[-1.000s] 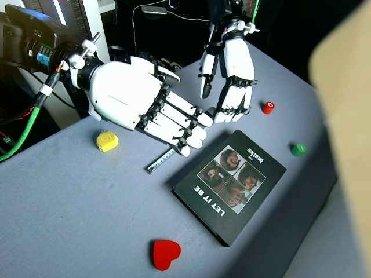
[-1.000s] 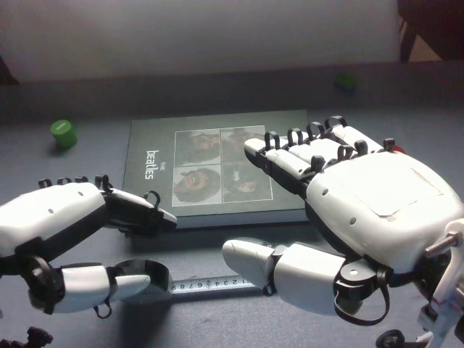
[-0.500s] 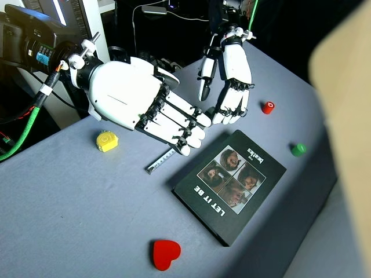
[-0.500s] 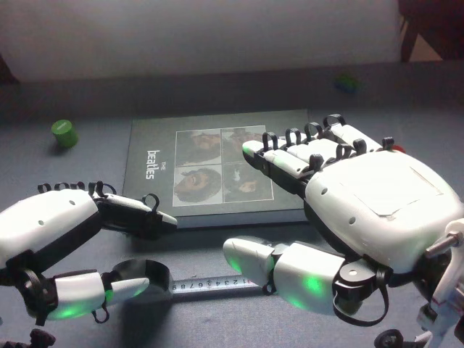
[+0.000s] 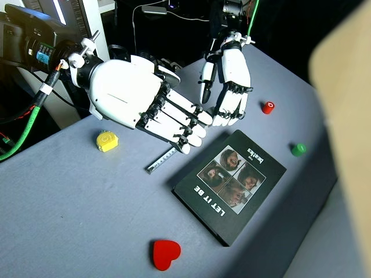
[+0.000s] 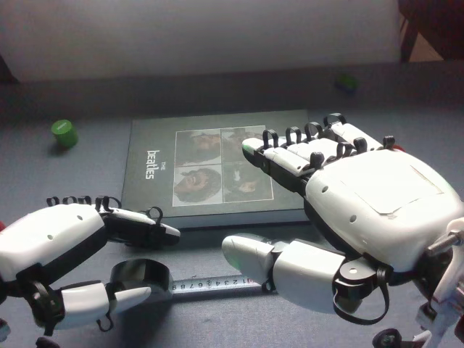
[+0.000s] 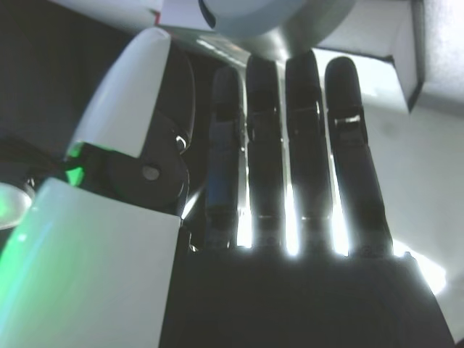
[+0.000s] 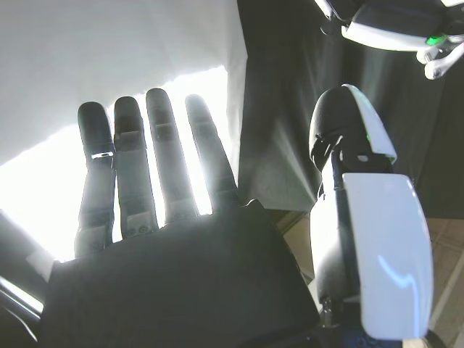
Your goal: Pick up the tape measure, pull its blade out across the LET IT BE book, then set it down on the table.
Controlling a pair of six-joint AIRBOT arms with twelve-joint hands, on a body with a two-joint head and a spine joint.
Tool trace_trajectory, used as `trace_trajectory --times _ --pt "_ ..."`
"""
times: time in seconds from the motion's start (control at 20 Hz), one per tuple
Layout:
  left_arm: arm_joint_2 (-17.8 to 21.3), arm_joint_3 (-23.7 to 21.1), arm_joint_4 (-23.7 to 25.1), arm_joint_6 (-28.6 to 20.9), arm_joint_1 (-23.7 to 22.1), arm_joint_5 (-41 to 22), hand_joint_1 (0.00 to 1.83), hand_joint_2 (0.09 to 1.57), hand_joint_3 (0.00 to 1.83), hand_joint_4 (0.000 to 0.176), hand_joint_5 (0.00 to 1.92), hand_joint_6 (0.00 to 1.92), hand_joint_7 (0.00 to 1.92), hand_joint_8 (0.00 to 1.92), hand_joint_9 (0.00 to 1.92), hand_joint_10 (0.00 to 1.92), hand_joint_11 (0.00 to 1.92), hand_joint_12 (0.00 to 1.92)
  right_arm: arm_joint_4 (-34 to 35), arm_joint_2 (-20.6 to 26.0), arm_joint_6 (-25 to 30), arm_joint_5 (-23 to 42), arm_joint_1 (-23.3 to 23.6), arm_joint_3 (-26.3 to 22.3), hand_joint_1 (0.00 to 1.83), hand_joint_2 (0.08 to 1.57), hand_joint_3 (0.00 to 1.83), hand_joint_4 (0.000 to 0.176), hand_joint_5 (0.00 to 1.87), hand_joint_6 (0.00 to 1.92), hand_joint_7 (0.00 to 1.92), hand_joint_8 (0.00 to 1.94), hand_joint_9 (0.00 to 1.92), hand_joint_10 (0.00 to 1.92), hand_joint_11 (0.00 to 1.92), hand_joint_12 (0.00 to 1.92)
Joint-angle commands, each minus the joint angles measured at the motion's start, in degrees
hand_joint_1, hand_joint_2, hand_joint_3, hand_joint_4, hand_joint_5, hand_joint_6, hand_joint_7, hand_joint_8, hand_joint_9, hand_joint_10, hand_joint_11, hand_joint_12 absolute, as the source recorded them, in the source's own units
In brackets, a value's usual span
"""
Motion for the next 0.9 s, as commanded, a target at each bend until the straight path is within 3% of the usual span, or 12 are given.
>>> trace_trajectory --times 0.0,0.85 --pt "-0.22 0.15 -0.06 0.35 -0.45 -6.45 1.02 1.18 0.00 0.000 0.67 0.00 0.77 0.01 0.72 0.00 0.42 0.63 -5.09 0.08 0.65 3.80 0.61 -0.29 0.09 1.15 0.00 0.025 0.23 0.00 0.28 0.00 0.25 0.00 0.00 0.82" --pt "-2.12 2.28 -2.23 3.19 0.72 -5.14 1.01 1.17 0.00 0.000 0.68 0.01 0.76 0.01 0.70 0.00 0.40 0.61 -5.29 0.00 0.89 3.97 0.64 -0.29 0.09 1.15 0.00 0.028 0.19 0.00 0.28 0.00 0.26 0.00 0.00 0.92"
